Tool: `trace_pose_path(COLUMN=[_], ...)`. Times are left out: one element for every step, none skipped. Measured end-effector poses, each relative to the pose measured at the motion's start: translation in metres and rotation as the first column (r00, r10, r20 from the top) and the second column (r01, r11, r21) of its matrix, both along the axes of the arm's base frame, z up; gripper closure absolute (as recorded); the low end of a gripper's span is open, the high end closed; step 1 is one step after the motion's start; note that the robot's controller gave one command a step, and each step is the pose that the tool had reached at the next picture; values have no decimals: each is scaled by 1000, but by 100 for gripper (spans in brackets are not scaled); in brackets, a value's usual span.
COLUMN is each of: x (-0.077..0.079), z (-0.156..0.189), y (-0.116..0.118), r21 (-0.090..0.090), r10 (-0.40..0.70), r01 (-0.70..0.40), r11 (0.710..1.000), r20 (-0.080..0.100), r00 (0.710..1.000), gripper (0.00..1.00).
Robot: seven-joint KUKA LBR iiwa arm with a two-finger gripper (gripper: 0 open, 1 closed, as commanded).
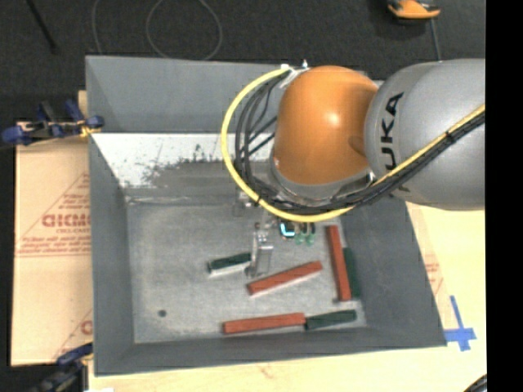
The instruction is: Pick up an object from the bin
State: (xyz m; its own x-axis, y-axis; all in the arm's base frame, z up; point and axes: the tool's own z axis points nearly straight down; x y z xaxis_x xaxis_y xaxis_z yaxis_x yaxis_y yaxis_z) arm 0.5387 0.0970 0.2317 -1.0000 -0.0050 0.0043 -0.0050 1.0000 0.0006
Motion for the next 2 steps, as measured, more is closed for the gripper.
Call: trace_pose_path(x=[-40, -3], z=[-148, -160], y=[-32, -96], r21=[-1, -3], r10=[56, 111], r01=[-56, -111], r11=[998, 994], r20=[-2, 14], r00=[998, 994], gripper=[0, 0])
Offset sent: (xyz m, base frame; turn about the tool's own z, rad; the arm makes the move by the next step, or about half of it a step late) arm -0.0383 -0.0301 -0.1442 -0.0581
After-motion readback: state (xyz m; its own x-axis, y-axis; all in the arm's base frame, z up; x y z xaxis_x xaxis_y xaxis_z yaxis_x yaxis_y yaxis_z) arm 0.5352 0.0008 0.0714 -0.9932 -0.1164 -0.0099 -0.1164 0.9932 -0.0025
